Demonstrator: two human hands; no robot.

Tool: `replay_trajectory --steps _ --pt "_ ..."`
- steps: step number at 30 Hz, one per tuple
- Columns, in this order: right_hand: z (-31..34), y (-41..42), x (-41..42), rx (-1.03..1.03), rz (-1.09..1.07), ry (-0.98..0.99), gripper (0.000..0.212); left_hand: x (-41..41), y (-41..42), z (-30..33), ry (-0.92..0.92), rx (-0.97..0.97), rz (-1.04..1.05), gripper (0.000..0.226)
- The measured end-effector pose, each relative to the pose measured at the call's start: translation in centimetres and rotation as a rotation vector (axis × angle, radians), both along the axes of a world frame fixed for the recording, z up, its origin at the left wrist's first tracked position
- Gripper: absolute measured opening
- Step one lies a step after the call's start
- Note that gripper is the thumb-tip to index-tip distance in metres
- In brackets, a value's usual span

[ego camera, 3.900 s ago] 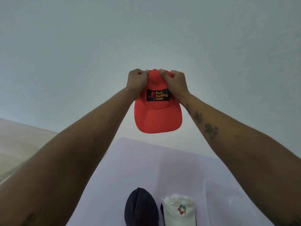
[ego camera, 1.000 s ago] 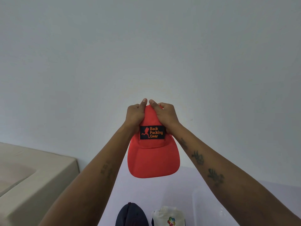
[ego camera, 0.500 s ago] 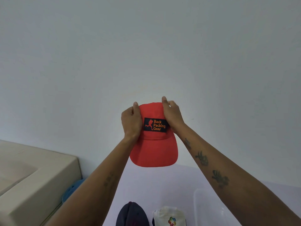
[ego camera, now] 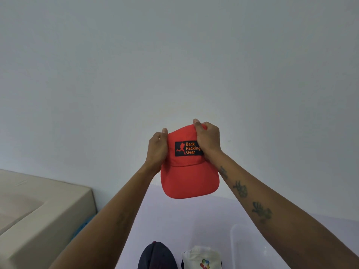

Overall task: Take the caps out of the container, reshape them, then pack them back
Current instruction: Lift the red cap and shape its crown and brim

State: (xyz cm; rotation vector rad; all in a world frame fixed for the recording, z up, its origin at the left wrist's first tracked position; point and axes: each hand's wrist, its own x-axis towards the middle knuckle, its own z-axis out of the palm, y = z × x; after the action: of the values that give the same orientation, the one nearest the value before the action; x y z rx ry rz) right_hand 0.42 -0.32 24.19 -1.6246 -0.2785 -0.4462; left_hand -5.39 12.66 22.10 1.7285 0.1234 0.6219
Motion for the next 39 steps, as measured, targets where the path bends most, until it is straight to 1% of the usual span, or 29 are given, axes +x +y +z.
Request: replay_trajectory --steps 1,4,6,7,8,9,10,11,13,14,15,17,19,20,21,22,23,24,25,26,28,29,30,32,34,37,39 --pt "0.0 -0.4 0.3 -0.009 -0.036 -0.003 0.043 -0.5 0.4 -0.2 0.070 0.133 -0.032 0.054" --pt "0.6 -2.1 1.5 -0.021 -0.120 -0.002 0.042 -3.0 2.1 -1.8 0.298 0.535 -0.160 0.104" --pt "1.2 -2.8 2.0 0.029 -0.128 -0.001 0.039 -4.7 2.3 -3.0 0.356 0.844 -0.238 0.123" --pt "1.3 -2.9 2.1 0.055 -0.118 0.009 0.038 -5.1 2.0 -3.6 0.363 0.945 -0.280 0.131" --pt "1.4 -2.7 2.2 0.070 -0.099 0.024 0.037 -5.3 1.4 -4.1 0.354 0.992 -0.303 0.137" --pt "1.4 -2.4 2.1 0.079 -0.070 0.041 0.035 -5.4 0.8 -4.4 0.327 0.991 -0.292 0.140" --pt "1.4 -1.9 2.1 0.080 -0.035 0.056 0.034 -5.0 0.3 -5.0 0.280 0.962 -0.244 0.135" --pt "1.3 -1.5 1.9 0.077 0.001 0.069 0.033 -4.6 -0.2 -5.4 0.219 0.939 -0.168 0.122" --pt "1.3 -1.0 1.7 0.017 0.048 0.092 0.037 -4.0 -0.5 -5.8 0.148 0.981 0.059 0.088" --pt "1.5 -1.1 1.6 -0.080 0.054 0.095 0.043 -3.8 -0.6 -5.7 0.163 1.018 0.164 0.078" --pt "1.6 -1.2 1.5 -0.222 0.058 0.097 0.049 -3.7 -0.6 -5.5 0.198 1.047 0.234 0.071" --pt "1.9 -1.4 1.0 -0.510 0.074 0.110 0.066 -3.5 -0.3 -5.1 0.255 1.110 0.311 0.064" --pt "2.2 -1.3 -0.7 -0.718 0.111 0.069 0.089 -2.9 0.2 -4.5 0.276 1.226 0.396 0.061" --pt "2.1 -1.1 -1.7 -0.806 0.169 0.006 0.097 -2.5 0.6 -4.2 0.287 1.287 0.440 0.060" --pt "1.9 -1.0 -2.6 -0.882 0.270 -0.050 0.099 -2.3 1.0 -3.8 0.305 1.323 0.479 0.060" --pt "1.5 -0.8 -3.5 -0.977 0.385 -0.065 0.099 -1.9 1.4 -3.5 0.324 1.335 0.507 0.061" --pt "0.7 -0.7 -4.1 -1.112 0.463 -0.046 0.100 -1.6 1.6 -3.3 0.342 1.332 0.532 0.063" --pt "-0.3 -0.6 -4.5 -1.260 0.470 -0.030 0.103 -1.4 1.8 -3.1 0.348 1.323 0.559 0.066" --pt "-1.4 -0.4 -4.6 -1.364 0.412 -0.048 0.103 -1.2 1.7 -3.1 0.347 1.309 0.581 0.068" --pt "-2.5 0.0 -4.6 -1.387 0.312 -0.108 0.100 -1.2 1.3 -3.1 0.341 1.290 0.594 0.070" --pt "-4.2 0.8 -4.4 -1.260 0.083 -0.281 0.082 -1.2 0.4 -3.1 0.365 1.212 0.554 0.070" --pt "-4.5 1.1 -4.4 -1.185 -0.001 -0.342 0.073 -1.1 -0.1 -3.1 0.387 1.153 0.506 0.069" --pt "-4.6 1.4 -4.5 -1.138 -0.045 -0.375 0.069 -1.0 -0.5 -3.0 0.396 1.069 0.449 0.067" --pt "-4.5 1.5 -4.4 -1.081 -0.069 -0.413 0.068 -0.9 -0.8 -2.8 0.331 0.831 0.328 0.063" --pt "-4.6 1.5 -4.8 -0.962 -0.087 -0.456 0.067 -1.0 -0.8 -2.7 0.248 0.612 0.210 0.060" --pt "-5.0 2.2 -4.9 -0.756 -0.136 -0.500 0.062 -0.9 -1.0 -2.8 0.120 0.361 0.071 0.049" --pt "-5.0 2.7 -5.0 -0.679 -0.154 -0.519 0.058 -1.0 -1.4 -2.8 0.047 0.200 -0.031 0.044"
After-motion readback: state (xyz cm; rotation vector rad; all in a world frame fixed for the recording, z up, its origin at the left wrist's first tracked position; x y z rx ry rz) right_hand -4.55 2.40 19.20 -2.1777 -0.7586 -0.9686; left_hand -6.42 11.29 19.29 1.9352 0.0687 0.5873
